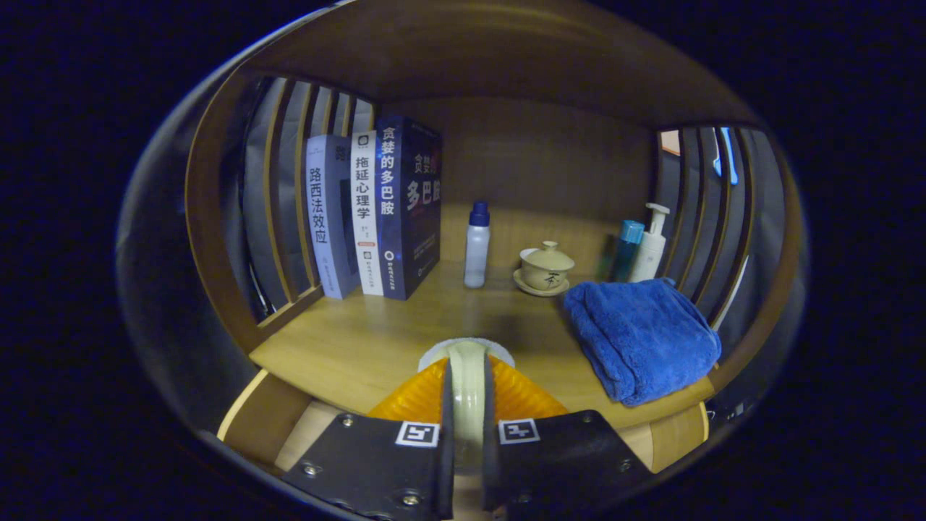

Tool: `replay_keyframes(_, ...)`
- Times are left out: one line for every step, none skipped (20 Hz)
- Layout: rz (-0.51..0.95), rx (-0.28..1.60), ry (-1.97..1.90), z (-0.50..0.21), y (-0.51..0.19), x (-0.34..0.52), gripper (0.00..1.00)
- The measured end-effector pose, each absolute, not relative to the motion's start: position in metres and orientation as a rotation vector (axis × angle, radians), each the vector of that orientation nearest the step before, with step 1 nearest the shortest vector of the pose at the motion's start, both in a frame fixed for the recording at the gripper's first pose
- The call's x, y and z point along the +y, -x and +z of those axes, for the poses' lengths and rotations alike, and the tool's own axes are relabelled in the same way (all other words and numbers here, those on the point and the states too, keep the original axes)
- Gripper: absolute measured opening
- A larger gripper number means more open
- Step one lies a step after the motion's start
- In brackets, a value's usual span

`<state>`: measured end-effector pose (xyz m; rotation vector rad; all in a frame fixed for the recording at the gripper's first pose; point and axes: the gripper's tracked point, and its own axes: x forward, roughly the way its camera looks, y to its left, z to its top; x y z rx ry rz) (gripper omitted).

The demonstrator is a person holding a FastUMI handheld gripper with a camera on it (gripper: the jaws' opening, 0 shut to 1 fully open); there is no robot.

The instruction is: Pull open the drawer, take out the items inside it, and place them on the countertop above the cabinet.

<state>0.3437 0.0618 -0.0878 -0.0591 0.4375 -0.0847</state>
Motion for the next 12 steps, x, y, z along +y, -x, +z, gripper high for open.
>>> replay_keyframes(-0.093,0.44,0.068,-0.089,-0.348,0.06,0.16)
replay_keyframes(-0.097,0.439,0.08,-0.089,-0.351,0.059,0.16)
replay_keyframes(-0.103,0.437,0.087,-0.089,-0.356,0.059,0.16)
replay_keyframes(-0.11,0.437,0.091,-0.091,-0.362,0.058,0.16)
replay_keyframes(-0.12,0.428,0.09,-0.091,-0.368,0.057,0.16)
replay_keyframes(-0.132,0.424,0.083,-0.09,-0.373,0.055,0.16)
replay_keyframes(-0.145,0.419,0.073,-0.09,-0.377,0.053,0.16)
replay_keyframes(-0.157,0.417,0.062,-0.09,-0.383,0.052,0.16)
replay_keyframes(-0.166,0.411,0.056,-0.091,-0.388,0.051,0.16)
replay_keyframes(-0.175,0.406,0.053,-0.091,-0.393,0.049,0.16)
replay_keyframes(-0.183,0.4,0.057,-0.091,-0.398,0.048,0.16)
replay_keyframes(-0.189,0.393,0.063,-0.091,-0.401,0.047,0.16)
